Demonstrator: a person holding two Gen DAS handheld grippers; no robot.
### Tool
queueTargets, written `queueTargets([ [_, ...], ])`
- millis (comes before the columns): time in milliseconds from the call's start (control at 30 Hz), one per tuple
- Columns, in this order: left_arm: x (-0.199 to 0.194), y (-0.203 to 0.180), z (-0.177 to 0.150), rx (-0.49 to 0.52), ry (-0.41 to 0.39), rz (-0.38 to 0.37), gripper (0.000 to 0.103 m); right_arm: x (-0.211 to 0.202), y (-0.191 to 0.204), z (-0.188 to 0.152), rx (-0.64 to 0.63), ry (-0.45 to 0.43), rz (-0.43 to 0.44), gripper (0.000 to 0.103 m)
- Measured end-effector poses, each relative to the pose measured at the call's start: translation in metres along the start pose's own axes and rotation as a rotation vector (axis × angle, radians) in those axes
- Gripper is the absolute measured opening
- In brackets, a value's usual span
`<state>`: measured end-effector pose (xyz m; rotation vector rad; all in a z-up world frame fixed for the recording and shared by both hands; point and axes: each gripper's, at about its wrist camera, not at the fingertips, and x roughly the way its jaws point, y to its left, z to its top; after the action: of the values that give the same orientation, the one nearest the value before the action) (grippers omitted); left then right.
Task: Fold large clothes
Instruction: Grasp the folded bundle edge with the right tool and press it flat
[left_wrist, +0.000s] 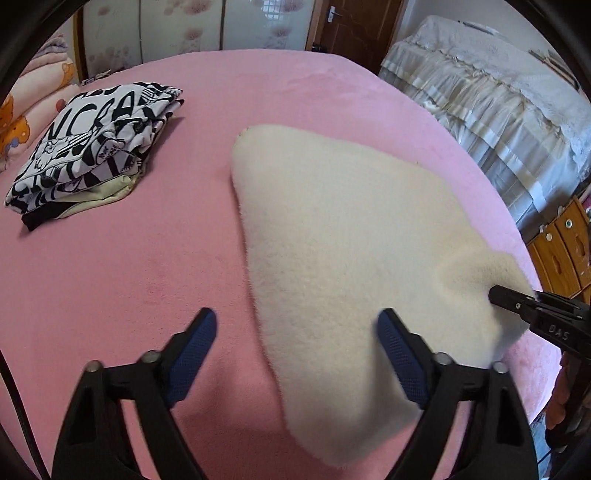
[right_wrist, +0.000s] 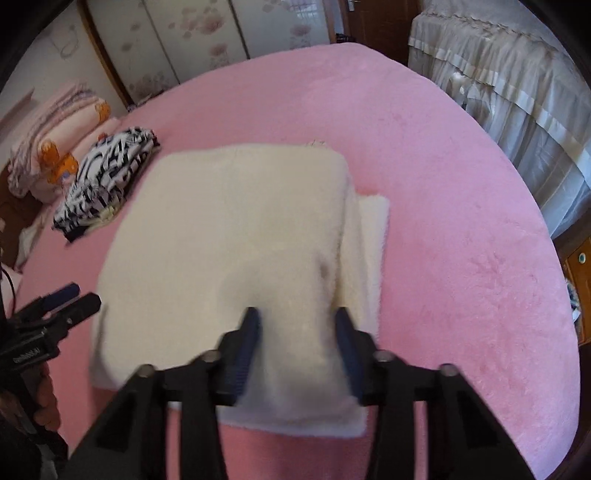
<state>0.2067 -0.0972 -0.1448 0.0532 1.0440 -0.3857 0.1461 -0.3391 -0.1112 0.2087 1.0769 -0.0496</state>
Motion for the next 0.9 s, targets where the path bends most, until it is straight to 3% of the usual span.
queueTargets([
  [100,-0.003,-0.010,-0.001,0.027,0.003,-0.039,0.051,-0.016,-0.003,-0.007,0.015,-0.027,0.045,0.013],
  [233,-0.013,-0.026,-0.012,0.085,-0.025,-0.046,0.050,-0.059,-0.016,-0.034,0.094,-0.106,0.163,0.008],
  [333,-0.001,-0.037,-0.027,0.134,-0.009,-0.008,0.050,-0.029,-0.025,-0.065,0.120,-0.052,0.092,0.008],
  [400,0.003,-0.047,-0.038,0.186,-0.039,0.054,0.050,0.009,-0.036,-0.081,0.180,0.005,0.107,0.008],
  [467,0.000,-0.054,-0.040,0.208,-0.052,0.082,0.050,0.017,-0.041,-0.085,0.236,-0.017,0.133,0.009],
  [600,-0.018,-0.053,-0.030,0.186,-0.025,0.030,0.060,-0.012,-0.034,-0.072,0.225,-0.038,0.085,0.023],
  [667,-0.031,-0.051,-0.022,0.183,-0.065,0.037,0.069,-0.033,-0.029,-0.061,0.183,-0.098,0.014,0.043],
  [700,-0.036,-0.050,-0.016,0.179,-0.095,0.041,0.070,-0.041,-0.026,-0.054,0.166,-0.129,-0.002,0.048],
  [800,-0.040,-0.047,0.006,0.150,-0.146,0.034,0.070,-0.054,-0.011,-0.025,0.087,-0.204,-0.014,0.051],
  [900,-0.024,-0.043,0.029,0.085,-0.126,0.013,0.070,-0.038,0.005,0.010,0.040,-0.218,-0.019,0.051],
])
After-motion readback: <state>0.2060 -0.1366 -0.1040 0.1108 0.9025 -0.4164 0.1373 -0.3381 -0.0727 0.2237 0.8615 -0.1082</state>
